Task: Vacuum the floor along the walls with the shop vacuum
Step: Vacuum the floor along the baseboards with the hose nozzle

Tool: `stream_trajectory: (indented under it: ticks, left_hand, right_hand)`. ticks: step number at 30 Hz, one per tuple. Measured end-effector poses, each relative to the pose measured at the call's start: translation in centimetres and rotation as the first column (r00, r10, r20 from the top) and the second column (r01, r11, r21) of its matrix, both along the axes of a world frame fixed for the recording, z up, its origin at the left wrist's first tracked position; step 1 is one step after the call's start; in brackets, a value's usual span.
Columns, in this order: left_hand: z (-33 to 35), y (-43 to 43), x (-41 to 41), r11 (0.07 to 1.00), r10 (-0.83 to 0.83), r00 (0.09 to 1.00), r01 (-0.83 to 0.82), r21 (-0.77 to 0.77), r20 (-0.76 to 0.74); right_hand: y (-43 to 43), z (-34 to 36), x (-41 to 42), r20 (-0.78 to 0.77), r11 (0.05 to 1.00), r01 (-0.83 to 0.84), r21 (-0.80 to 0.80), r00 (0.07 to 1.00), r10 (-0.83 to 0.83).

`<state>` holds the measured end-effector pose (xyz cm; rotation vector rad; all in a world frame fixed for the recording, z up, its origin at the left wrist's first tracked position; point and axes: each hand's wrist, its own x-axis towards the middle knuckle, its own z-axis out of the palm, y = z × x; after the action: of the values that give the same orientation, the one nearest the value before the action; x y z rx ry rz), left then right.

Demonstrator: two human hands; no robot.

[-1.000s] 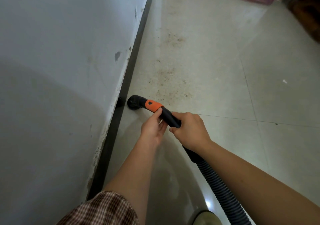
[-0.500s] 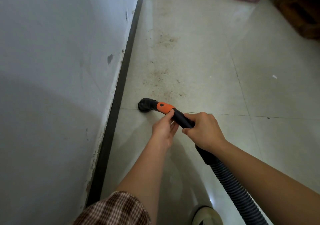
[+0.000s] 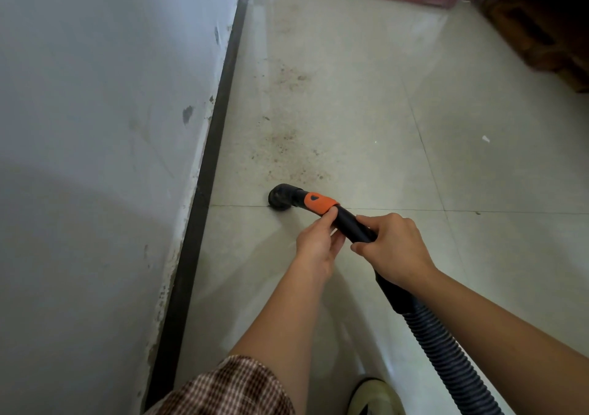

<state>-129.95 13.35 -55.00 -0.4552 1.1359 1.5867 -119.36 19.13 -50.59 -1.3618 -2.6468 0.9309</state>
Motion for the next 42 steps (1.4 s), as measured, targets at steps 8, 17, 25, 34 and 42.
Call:
stream_trajectory:
  ticks: [8, 17, 25, 34, 42]
  left_hand:
    - [0.6, 0.6, 1.5, 0.998, -0.047, 0.999, 0.047, -0.029, 0.004]
    - [0.8, -1.0, -0.1, 0.983, 0.042, 0.999, -0.047, -0.178, -0.035]
    - [0.8, -1.9, -0.4, 0.927, 0.12, 0.988, -0.147, -0.345, -0.098]
    - [1.0, -1.7, 0.2, 0.948, 0.091, 0.993, -0.111, -0.297, -0.08]
    - [0.5, 1.0, -0.2, 0.991, -0.036, 0.997, 0.027, -0.131, -0.065]
  right_hand:
    - [0.5, 0.4, 1.8, -0.009, 0.999, 0.043, -0.007, 0.999, -0.043]
    - [-0.5, 0.4, 0.4, -0.01, 0.996, -0.041, -0.083, 0.999, 0.041]
    - [-0.8, 1.0, -0.3, -0.022, 0.969, -0.152, -0.192, 0.988, 0.151]
    - [-1.0, 1.0, 0.3, -0.02, 0.981, -0.148, -0.124, 0.989, 0.146]
    - [1.2, 0.5, 0.4, 0.024, 0.995, -0.103, 0.005, 0.994, 0.103]
